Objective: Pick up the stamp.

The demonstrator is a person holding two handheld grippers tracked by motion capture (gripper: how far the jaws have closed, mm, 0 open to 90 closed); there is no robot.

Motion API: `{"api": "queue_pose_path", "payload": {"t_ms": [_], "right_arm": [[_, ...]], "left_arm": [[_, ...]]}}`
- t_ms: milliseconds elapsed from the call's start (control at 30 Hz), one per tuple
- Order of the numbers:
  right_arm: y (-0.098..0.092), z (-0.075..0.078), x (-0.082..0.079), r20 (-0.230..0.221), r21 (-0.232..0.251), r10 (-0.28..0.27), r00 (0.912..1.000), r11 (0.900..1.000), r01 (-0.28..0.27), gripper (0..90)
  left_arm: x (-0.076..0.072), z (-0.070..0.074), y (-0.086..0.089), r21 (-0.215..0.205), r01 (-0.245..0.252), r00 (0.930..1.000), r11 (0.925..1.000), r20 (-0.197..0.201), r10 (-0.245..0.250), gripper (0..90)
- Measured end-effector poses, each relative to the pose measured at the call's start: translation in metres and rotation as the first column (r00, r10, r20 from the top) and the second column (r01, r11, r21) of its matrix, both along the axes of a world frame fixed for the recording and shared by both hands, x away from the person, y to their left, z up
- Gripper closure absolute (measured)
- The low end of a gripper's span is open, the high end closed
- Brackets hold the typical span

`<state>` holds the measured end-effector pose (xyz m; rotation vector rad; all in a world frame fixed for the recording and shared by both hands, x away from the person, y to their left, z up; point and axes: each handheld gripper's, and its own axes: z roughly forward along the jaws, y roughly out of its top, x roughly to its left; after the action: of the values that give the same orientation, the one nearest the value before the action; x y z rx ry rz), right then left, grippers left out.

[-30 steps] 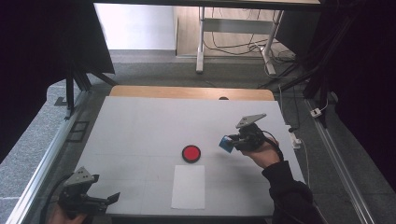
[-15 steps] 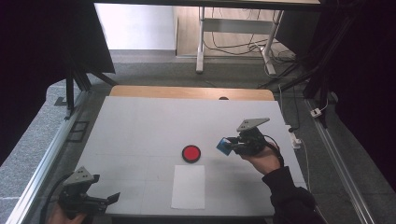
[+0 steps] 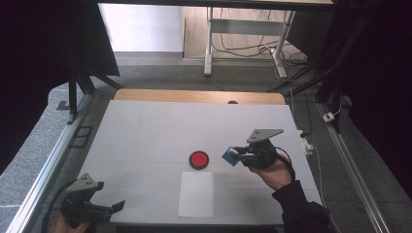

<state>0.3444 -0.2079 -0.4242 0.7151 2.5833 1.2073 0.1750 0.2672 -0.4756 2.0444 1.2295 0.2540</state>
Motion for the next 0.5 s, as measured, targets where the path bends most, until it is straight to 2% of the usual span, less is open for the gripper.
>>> {"api": "queue_pose_path", "payload": {"t_ms": [500], "right_arm": [[0.016, 0.005, -0.025, 0.013, 0.064, 0.047, 0.9988, 0.997, -0.048, 71.1]], "left_arm": [[0.0, 0.0, 0.0, -0.005, 0.005, 1.0, 1.0, -0.002, -0.005, 0.0]]}}
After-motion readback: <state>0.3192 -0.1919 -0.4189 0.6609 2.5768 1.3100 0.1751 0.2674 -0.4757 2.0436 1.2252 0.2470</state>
